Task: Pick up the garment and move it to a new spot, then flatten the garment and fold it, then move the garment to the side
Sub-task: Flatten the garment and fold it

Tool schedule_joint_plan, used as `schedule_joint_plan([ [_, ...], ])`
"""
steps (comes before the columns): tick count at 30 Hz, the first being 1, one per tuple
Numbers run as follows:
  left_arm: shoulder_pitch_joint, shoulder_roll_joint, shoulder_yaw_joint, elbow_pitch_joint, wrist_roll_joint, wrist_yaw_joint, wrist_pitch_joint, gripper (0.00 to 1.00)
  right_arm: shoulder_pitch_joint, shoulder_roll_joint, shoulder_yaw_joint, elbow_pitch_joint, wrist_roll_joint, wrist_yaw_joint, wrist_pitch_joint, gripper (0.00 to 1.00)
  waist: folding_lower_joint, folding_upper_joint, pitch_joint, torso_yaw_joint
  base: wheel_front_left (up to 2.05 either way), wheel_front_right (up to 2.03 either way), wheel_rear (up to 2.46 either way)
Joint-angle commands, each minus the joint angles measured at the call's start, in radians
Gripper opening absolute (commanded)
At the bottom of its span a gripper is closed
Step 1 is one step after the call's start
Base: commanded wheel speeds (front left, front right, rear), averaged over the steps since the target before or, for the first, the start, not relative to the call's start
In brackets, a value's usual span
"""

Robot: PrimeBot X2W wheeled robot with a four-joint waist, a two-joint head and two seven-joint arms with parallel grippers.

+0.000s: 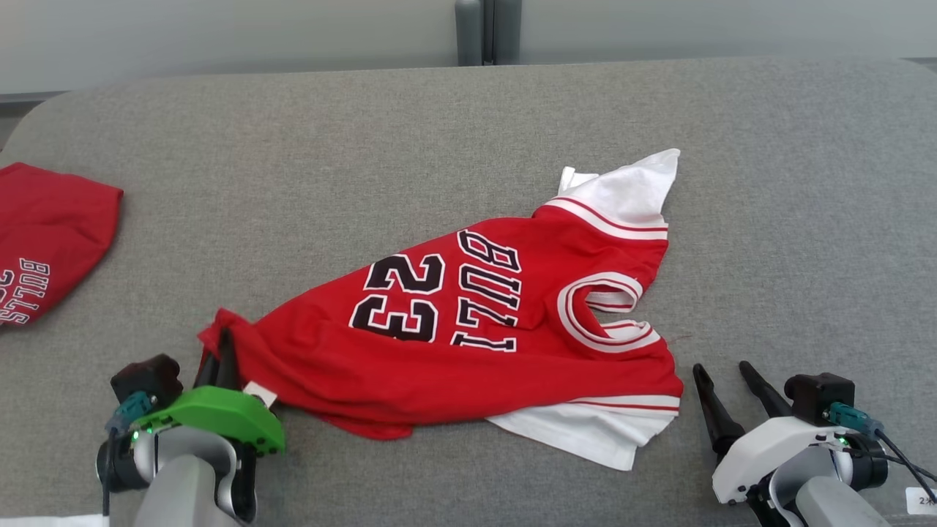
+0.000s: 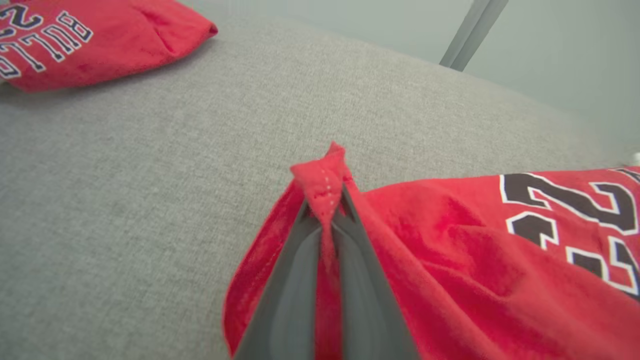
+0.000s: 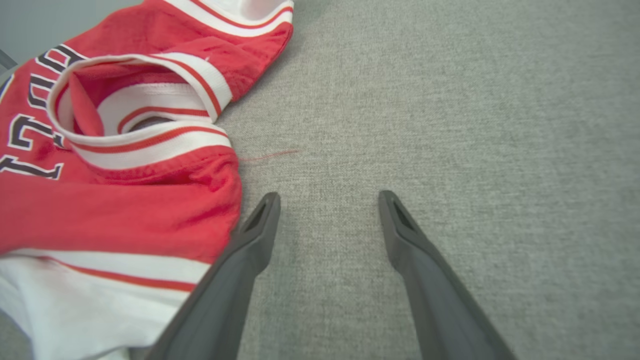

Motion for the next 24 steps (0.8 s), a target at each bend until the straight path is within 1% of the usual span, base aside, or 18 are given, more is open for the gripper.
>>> schedule_joint_plan([
  [1,-0.037,0.001,0.0,-0.046,0.026,-0.008,0.0,0.0,-0.014,0.001,-0.002,-0.007,0.004,-0.001,-0.003,1.0,0.0,0.0,0.003,0.002,0.0,0.0,0.0],
  [8,-0.136,-0.003,-0.023,-0.212,0.056,-0.024,0.0,0.0,-0.016,0.008,-0.004,-0.006,0.001,-0.001,-0.003,1.0,0.0,0.0,0.006,0.003,0.0,0.0,0.0],
  [10,-0.164,-0.004,-0.031,-0.296,0.036,-0.026,0.0,0.0,-0.011,0.01,-0.006,-0.004,0.003,-0.001,-0.003,1.0,0.0,0.0,0.009,0.004,0.0,0.0,0.0],
  [12,-0.173,-0.006,-0.069,-0.388,-0.002,-0.028,0.0,0.0,-0.007,0.012,-0.01,-0.002,0.004,-0.001,-0.003,1.0,0.0,0.0,0.013,0.004,0.0,0.0,0.0],
  [13,-0.167,-0.006,-0.083,-0.424,0.0,-0.029,0.0,0.0,-0.005,0.013,-0.014,-0.002,0.004,-0.001,-0.003,1.0,0.0,0.0,0.015,0.005,0.0,0.0,0.0],
  [15,-0.129,-0.001,-0.076,-0.47,-0.017,-0.027,0.0,0.0,-0.003,0.016,-0.018,0.0,0.003,-0.001,-0.003,1.0,0.0,0.0,0.02,0.007,0.0,0.0,0.0],
  [16,-0.107,-0.002,-0.07,-0.475,-0.009,-0.027,0.0,0.0,-0.003,0.018,-0.02,0.0,0.002,-0.001,-0.003,1.0,0.0,0.0,0.021,0.008,0.0,0.0,0.0],
  [19,-0.036,-0.003,-0.016,-0.423,-0.01,-0.027,0.0,0.0,-0.002,0.023,-0.02,0.003,0.001,-0.001,-0.002,1.0,0.0,0.0,0.023,0.011,0.0,0.0,0.0],
  [21,0.013,-0.005,0.016,-0.358,-0.014,-0.022,0.0,0.0,-0.005,0.025,-0.018,0.005,0.001,-0.001,-0.002,1.0,0.0,0.0,0.024,0.013,0.0,0.0,0.0],
  [24,0.076,-0.004,0.058,-0.264,-0.03,-0.002,0.0,0.0,-0.012,0.018,-0.015,0.003,0.002,-0.001,-0.001,1.0,0.0,0.0,0.026,0.018,0.0,0.0,0.0],
])
